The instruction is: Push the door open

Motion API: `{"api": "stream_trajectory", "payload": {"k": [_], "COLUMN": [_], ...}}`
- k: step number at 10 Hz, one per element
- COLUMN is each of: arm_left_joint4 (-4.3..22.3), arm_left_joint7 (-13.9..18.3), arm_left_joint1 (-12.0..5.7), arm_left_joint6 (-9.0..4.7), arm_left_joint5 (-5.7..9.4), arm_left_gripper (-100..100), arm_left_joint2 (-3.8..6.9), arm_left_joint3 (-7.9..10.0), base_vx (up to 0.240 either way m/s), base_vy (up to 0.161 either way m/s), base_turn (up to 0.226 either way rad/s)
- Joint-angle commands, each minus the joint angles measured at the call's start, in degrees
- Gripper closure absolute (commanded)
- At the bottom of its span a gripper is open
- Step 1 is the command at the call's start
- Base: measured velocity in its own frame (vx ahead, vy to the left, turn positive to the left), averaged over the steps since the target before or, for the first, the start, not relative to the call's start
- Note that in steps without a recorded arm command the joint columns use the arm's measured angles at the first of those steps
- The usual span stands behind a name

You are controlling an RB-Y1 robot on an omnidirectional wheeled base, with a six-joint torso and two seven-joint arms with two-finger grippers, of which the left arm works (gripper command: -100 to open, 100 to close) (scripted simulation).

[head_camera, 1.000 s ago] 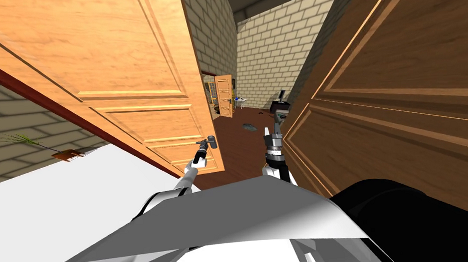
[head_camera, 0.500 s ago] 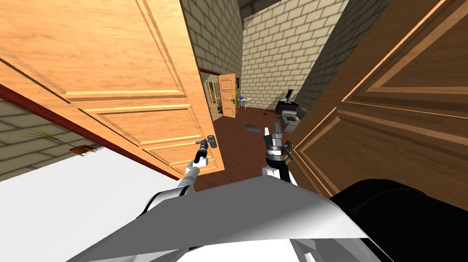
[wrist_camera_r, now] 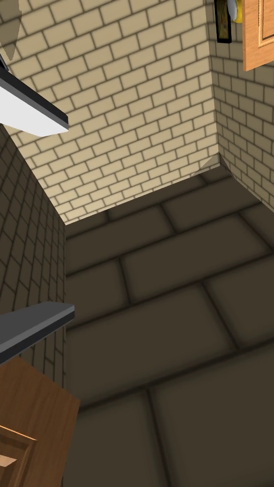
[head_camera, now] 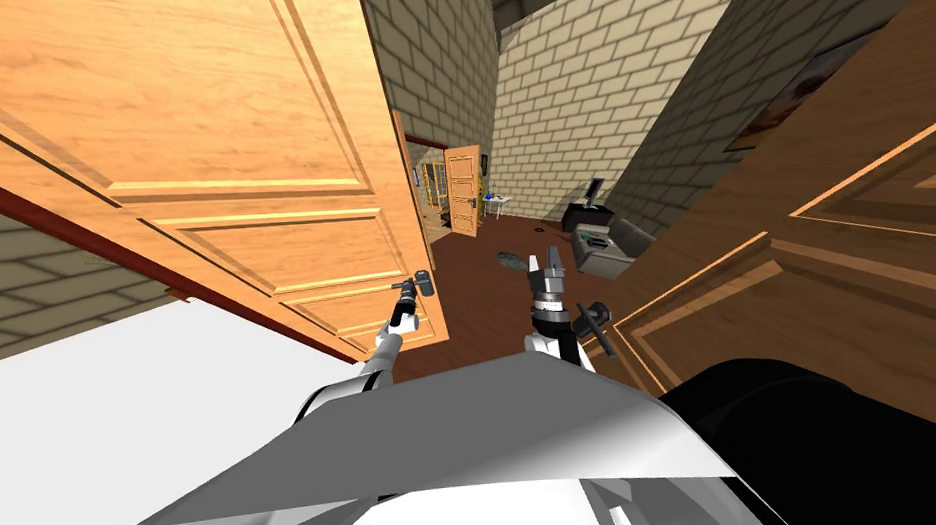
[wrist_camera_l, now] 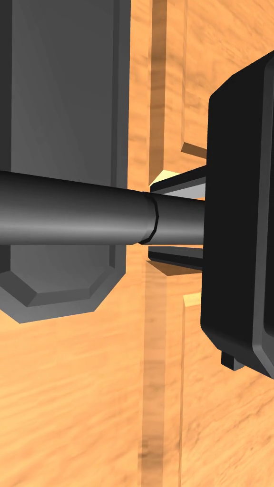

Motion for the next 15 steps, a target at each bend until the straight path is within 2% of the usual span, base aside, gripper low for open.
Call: {"api": "stream_trajectory", "payload": {"k": [1,4,5,6,7,8,11,12,13,14,15], "arm_left_joint4": [-0.23,-0.58,-0.58,-0.83,-0.9,-1.02,-1.43,-1.2,-1.55,-1.55,-1.69], "arm_left_joint7": [-1.31,-3.23,-3.23,-4.67,-5.02,-5.71,-7.98,-7.58,-8.25,-8.25,-8.54], "arm_left_joint1": [-0.03,-0.08,-0.08,-0.11,-0.12,-0.13,-0.19,0.05,0.03,0.03,0.05], "arm_left_joint6": [-0.03,-0.07,-0.07,-0.1,-0.11,-0.12,-0.17,0.01,-0.06,-0.06,-0.07], "arm_left_joint5": [0.25,0.62,0.62,0.9,0.96,1.1,1.53,1.44,1.68,1.68,1.78], "arm_left_gripper": [100,100,100,100,100,100,100,100,100,100,100], "arm_left_joint2": [0.9,1.11,1.11,0.58,0.36,-0.18,-3.2,-2.83,-1.24,-1.24,-0.69], "arm_left_joint3": [1.42,3.51,3.51,5.07,5.46,6.21,8.67,8.21,9.31,9.31,9.81], "base_vx": [0.147,0.198,0.148,0.174,0.19,0.171,0.197,0.084,0.116,0.131,0.129], "base_vy": [-0.048,-0.087,-0.046,-0.052,-0.075,-0.074,-0.095,-0.036,0.0,-0.001,0.005], "base_turn": [0.053,0.09,0.037,0.061,0.085,0.115,0.123,0.041,0.02,0.024,0.007]}}
